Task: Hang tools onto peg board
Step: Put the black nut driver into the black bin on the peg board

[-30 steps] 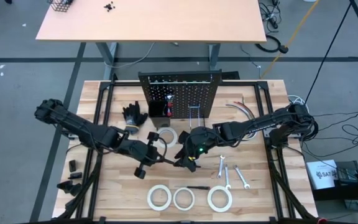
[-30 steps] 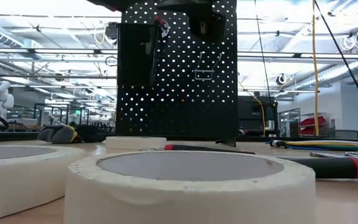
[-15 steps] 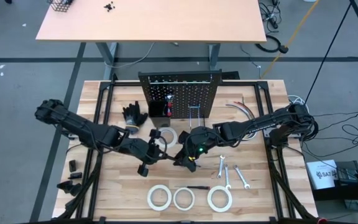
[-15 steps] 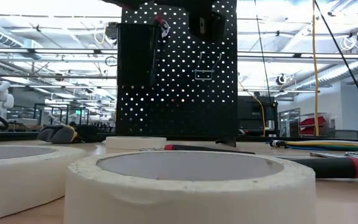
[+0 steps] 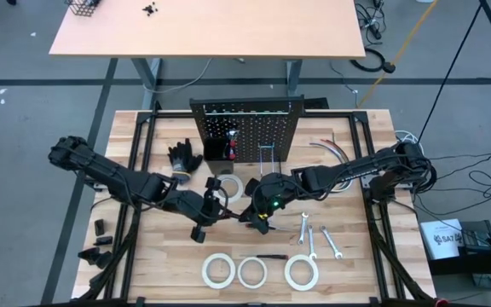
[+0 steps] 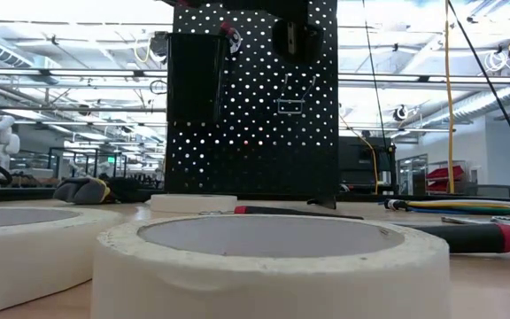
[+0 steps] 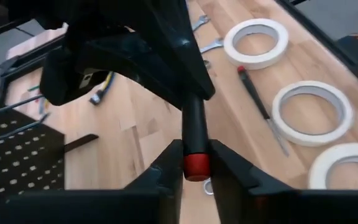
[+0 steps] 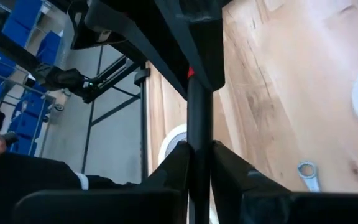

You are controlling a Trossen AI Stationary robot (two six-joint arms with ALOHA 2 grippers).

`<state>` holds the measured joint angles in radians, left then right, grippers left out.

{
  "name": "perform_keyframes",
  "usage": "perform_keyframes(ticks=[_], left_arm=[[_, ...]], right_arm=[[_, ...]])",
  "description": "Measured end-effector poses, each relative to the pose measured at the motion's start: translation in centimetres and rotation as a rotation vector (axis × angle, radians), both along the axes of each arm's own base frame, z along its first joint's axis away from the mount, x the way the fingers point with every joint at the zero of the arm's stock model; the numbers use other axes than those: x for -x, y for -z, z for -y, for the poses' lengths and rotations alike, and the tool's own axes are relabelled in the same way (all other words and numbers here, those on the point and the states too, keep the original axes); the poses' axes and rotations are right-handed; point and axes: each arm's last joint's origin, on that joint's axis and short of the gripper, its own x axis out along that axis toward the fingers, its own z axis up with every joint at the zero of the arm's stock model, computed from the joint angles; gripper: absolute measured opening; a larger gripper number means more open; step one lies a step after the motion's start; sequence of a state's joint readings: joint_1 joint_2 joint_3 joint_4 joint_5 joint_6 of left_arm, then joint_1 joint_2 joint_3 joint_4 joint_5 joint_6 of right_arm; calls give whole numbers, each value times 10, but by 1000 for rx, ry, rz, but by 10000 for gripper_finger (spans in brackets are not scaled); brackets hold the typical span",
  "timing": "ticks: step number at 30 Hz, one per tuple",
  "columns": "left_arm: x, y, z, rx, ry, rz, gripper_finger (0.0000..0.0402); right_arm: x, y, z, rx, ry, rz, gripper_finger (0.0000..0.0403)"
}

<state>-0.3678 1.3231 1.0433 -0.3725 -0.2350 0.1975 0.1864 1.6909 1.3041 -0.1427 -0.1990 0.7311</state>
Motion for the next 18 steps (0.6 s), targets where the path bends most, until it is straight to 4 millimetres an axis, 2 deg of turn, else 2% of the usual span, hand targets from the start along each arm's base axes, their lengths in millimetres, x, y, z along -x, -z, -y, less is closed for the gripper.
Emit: perform_keyframes(ticks=[3,6,9,12,15,18], left_arm=[[0,0,-2,-6,-69,4,123],[8,-1,-6,33,-145,-29,156],[18,-10,-9,139,-162,-39,167],[31,-18,-12,258,-150,-21,170],[45,-23,-17,384,-155,99,171],[61,-20,-23,570,-139,343,171]], right_arm=[[1,1,-3,35,-4,-5,34],[8,0,-9,98,2,-27,34],[18,-3,-16,218,47,-37,34],[21,-9,-26,360,66,43,34],[22,-15,-41,476,99,134,34],[25,-22,-53,593,174,211,34]])
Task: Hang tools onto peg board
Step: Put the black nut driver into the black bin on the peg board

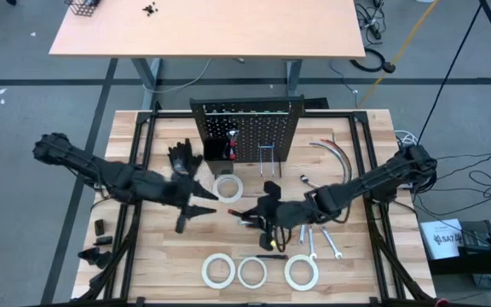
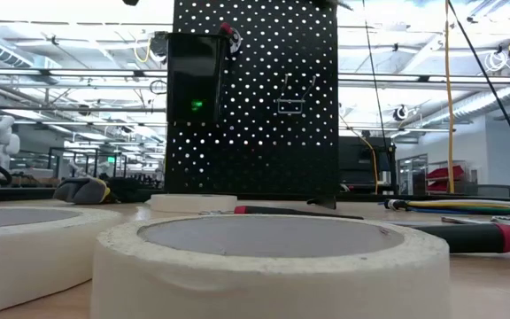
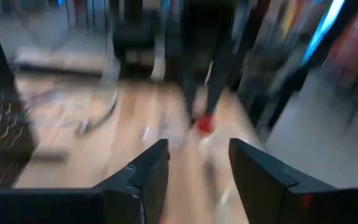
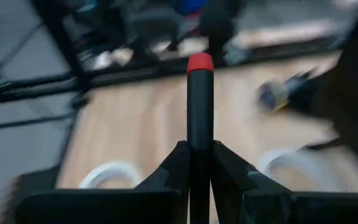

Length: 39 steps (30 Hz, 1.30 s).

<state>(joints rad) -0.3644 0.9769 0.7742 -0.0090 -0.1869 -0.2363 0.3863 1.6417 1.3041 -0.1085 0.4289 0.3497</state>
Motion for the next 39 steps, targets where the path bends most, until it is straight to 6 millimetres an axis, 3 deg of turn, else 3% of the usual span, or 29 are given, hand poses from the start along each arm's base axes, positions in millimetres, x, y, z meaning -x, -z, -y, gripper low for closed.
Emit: perform_keyframes(ticks=[4,9,15,21,35,39], left_arm=[[15,18,-7,322,-44,367,172],[14,36,-6,489,-46,550,172],[-10,41,10,317,-35,527,173],[-18,39,15,170,-36,549,173],[-24,38,8,121,-66,547,172],[-24,38,8,121,-65,547,154]], right_arm=[[4,-8,-10,134,133,94,34],[-2,-9,-13,185,178,154,34],[-16,-12,-13,174,158,279,34],[-17,-16,-13,136,134,324,34],[-22,-17,-2,65,105,341,34],[-23,-17,0,66,110,341,34]])
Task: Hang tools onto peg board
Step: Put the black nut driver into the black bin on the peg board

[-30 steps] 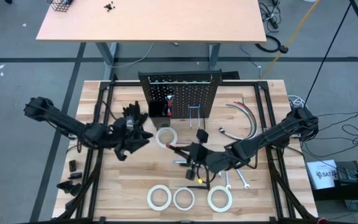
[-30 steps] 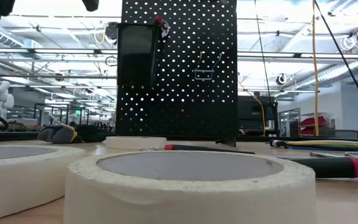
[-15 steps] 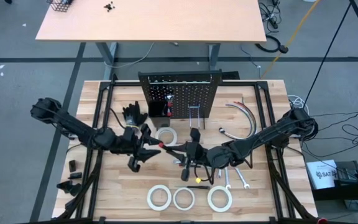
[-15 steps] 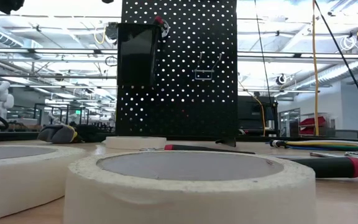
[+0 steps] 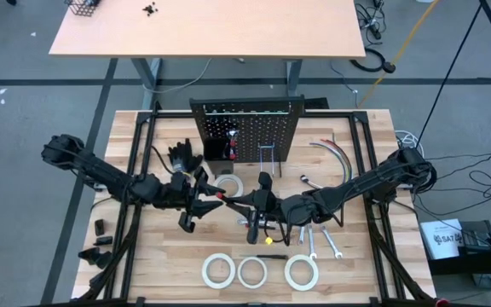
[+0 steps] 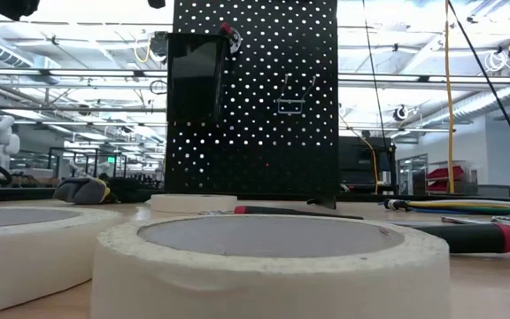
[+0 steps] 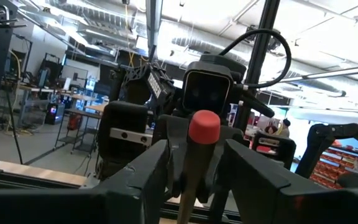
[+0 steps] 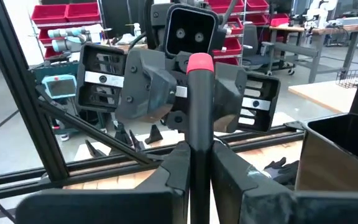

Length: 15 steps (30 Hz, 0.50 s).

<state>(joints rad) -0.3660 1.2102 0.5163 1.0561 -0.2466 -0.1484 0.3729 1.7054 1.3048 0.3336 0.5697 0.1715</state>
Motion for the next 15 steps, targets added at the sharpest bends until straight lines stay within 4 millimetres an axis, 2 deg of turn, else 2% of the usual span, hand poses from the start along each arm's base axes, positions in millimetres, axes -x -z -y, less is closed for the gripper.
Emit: perform_keyframes(ticks=[10,15], left_arm=[[-1,-1,-5,1,-21,9,58],[-2,-1,-8,1,-33,8,49]], right_arm=[[-3,0,9,-23,-16,0,34],[-4,0,12,-27,-7,-3,34]])
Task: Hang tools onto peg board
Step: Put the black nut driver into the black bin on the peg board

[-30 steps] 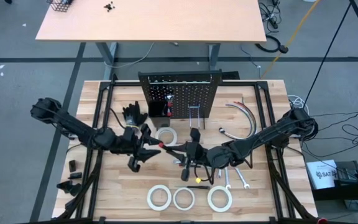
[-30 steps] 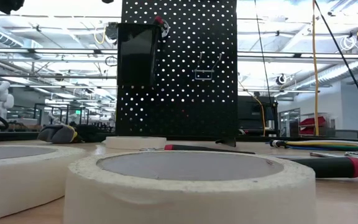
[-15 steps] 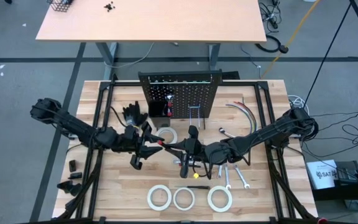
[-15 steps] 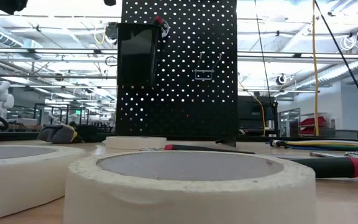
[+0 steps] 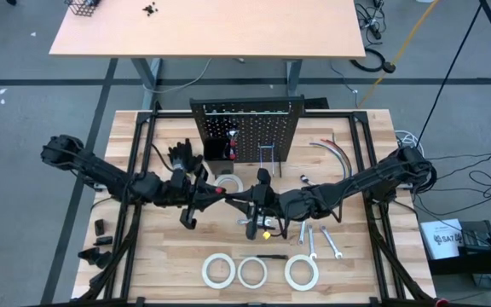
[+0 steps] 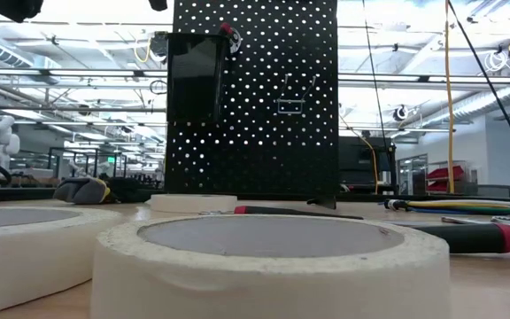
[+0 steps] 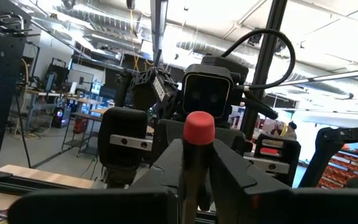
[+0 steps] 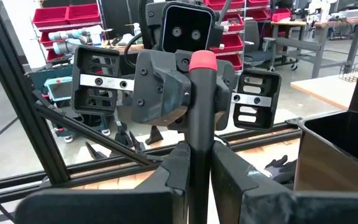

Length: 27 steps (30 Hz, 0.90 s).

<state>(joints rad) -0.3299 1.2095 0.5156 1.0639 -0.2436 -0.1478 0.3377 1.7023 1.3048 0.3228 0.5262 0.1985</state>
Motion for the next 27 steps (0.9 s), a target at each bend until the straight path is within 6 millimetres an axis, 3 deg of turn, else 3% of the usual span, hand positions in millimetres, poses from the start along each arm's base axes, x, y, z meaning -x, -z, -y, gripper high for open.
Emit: perform_keyframes(ticks=[5,12,16,20,27], left_arm=[[0,1,0,-10,2,-11,44],[-3,9,0,-29,1,-98,39],[-5,13,-2,-17,-5,-136,39],[-6,16,-5,-22,-22,-163,39],[-9,23,-10,8,-17,-244,39]], right_arm=[[0,1,1,4,-1,-11,36],[-4,4,11,-80,-46,-27,161],[-7,9,22,-166,-93,-76,201],[-7,17,28,-215,-95,-149,196],[-6,22,29,-214,-107,-209,114]])
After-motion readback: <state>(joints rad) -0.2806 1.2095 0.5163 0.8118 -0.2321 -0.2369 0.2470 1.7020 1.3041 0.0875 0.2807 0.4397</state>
